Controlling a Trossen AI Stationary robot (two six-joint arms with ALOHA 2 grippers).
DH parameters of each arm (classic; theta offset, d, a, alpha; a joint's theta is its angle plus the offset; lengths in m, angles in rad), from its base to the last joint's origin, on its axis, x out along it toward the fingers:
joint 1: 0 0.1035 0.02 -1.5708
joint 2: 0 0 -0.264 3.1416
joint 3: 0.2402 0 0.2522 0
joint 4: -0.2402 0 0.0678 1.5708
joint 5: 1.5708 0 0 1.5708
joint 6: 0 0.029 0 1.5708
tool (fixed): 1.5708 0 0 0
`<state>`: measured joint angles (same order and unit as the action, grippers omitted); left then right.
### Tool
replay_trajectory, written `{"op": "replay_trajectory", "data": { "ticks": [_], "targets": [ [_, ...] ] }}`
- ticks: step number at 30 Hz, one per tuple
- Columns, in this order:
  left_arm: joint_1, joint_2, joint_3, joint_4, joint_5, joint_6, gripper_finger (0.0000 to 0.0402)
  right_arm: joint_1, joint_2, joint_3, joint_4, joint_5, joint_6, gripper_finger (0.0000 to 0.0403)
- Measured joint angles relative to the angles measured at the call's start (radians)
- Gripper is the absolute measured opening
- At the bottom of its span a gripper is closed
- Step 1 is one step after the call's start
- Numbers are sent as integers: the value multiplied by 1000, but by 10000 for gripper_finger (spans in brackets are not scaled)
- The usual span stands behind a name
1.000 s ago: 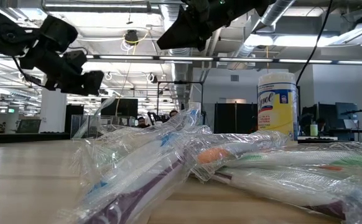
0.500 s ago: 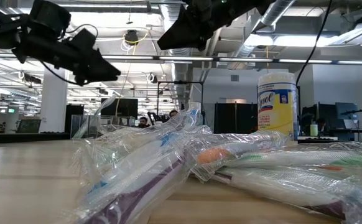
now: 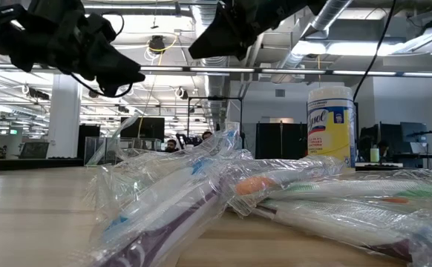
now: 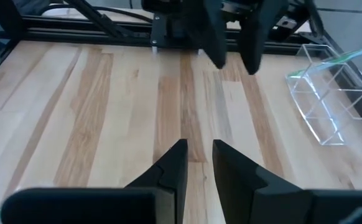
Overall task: Pick & Place toothbrushing station
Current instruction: Put the blue toothbrush into the transparent organizer
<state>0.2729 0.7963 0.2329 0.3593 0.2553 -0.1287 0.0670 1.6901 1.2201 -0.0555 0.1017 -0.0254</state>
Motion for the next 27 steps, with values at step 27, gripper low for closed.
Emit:
{"op": "replay_trajectory", "data": {
  "ticks": [27],
  "targets": [
    [-169,39,0,39,-1,1,137,165,0,0,-277,-161,-8,66]
  ]
}}
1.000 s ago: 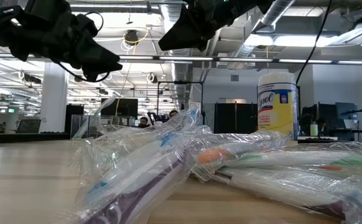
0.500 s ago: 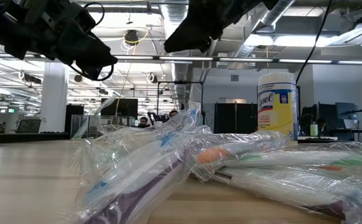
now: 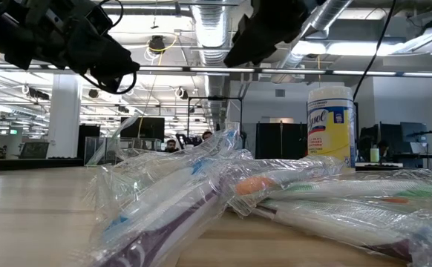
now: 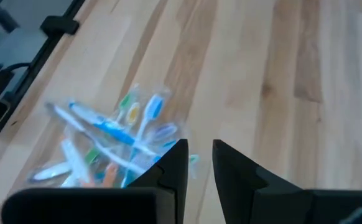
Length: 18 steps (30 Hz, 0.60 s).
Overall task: Pick & Place toothbrushing station
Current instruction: Put the blue toothbrush into the transparent organizer
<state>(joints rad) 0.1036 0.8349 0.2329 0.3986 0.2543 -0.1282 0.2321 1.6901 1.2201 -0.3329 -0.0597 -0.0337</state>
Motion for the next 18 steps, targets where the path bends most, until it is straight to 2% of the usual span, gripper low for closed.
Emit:
{"op": "replay_trajectory", "data": {
  "ticks": [9,11,13,16,18],
  "targets": [
    [0,0,0,8,0,0,136,37,43,-6,-16,4,5,66],
    [0,0,0,8,0,0,136,36,82,6,45,0,4,66],
    [0,0,0,14,0,0,136,35,87,-7,-9,2,-15,66],
    [0,5,0,18,1,-4,136,36,93,5,59,4,-18,66],
    [-1,12,1,26,1,-4,136,35,91,-1,44,12,-17,66]
  ]
}}
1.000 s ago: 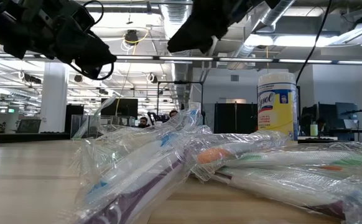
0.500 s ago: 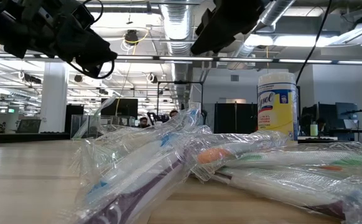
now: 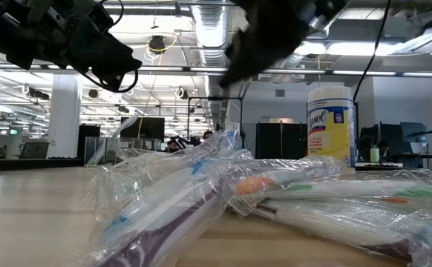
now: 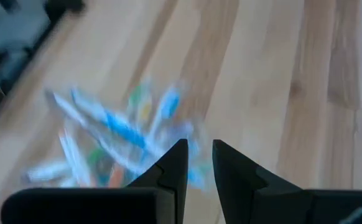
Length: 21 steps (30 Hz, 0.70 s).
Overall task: Pick & Place toothbrushing station
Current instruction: Put the blue toothbrush into the transparent organizer
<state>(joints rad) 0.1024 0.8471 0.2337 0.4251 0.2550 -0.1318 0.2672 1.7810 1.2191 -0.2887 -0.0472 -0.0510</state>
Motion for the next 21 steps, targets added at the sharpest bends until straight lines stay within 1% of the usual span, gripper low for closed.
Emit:
{"op": "replay_trajectory", "data": {
  "ticks": [5,13,21],
  "targets": [
    [0,0,0,2,0,0,136,-17,-2,1,17,-1,60,66],
    [0,0,0,3,0,0,136,-42,-1,1,2,-4,51,66],
    [0,0,0,2,0,0,136,-37,18,1,-28,-9,21,67]
  ]
}}
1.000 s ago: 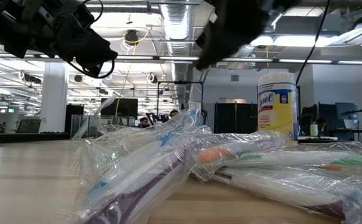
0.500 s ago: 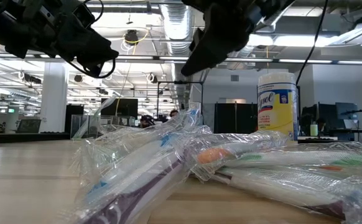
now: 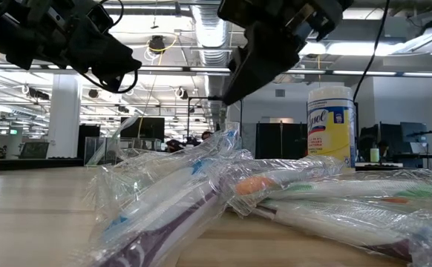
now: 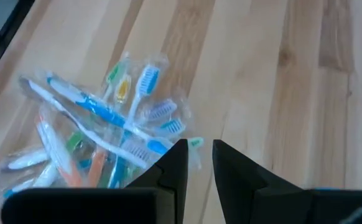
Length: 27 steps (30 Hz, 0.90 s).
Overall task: Pick & Place toothbrushing station
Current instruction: Put the blue toothbrush into the transparent organizer
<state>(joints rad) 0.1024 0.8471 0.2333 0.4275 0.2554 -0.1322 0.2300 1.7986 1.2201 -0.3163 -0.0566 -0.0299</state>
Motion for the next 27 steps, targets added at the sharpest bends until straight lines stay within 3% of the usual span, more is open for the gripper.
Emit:
{"op": "replay_trajectory", "data": {
  "ticks": [5,17,27],
  "targets": [
    [0,0,0,0,0,-3,136,5,32,1,18,-31,-27,98],
    [0,0,0,0,0,-3,136,2,41,0,16,-25,-78,226],
    [0,0,0,0,0,-3,136,-11,109,-4,29,-30,-83,234]
  ]
}}
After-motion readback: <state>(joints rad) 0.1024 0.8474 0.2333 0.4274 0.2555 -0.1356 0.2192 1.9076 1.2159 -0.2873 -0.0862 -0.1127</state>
